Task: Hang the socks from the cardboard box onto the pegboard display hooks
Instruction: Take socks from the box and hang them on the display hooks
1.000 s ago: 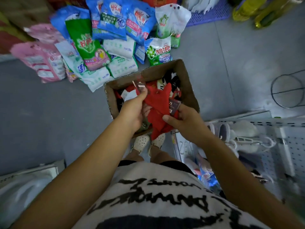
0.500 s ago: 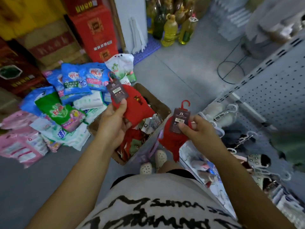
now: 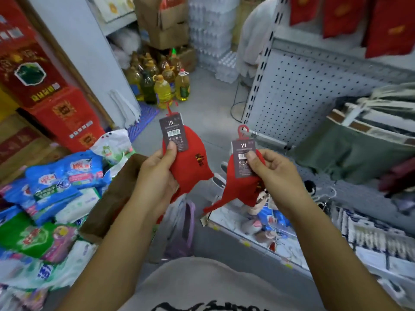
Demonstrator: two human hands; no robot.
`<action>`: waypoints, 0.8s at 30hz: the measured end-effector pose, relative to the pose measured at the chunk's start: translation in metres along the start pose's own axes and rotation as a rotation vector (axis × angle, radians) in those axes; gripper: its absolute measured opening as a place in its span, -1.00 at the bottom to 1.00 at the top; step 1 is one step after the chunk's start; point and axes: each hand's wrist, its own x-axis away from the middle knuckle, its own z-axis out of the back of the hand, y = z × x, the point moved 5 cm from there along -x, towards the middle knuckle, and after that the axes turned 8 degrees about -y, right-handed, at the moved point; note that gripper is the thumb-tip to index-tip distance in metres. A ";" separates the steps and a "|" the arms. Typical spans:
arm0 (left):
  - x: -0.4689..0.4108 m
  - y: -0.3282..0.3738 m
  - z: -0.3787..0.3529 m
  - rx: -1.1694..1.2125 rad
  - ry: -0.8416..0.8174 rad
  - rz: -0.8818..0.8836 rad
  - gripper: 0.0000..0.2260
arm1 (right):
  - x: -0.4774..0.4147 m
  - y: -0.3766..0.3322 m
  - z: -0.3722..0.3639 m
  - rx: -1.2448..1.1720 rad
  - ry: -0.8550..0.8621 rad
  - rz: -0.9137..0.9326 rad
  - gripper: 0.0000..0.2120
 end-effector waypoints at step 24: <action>0.215 -0.193 -0.307 -0.131 -0.596 0.299 -0.42 | 0.295 -0.010 0.201 -0.193 0.261 0.115 -0.71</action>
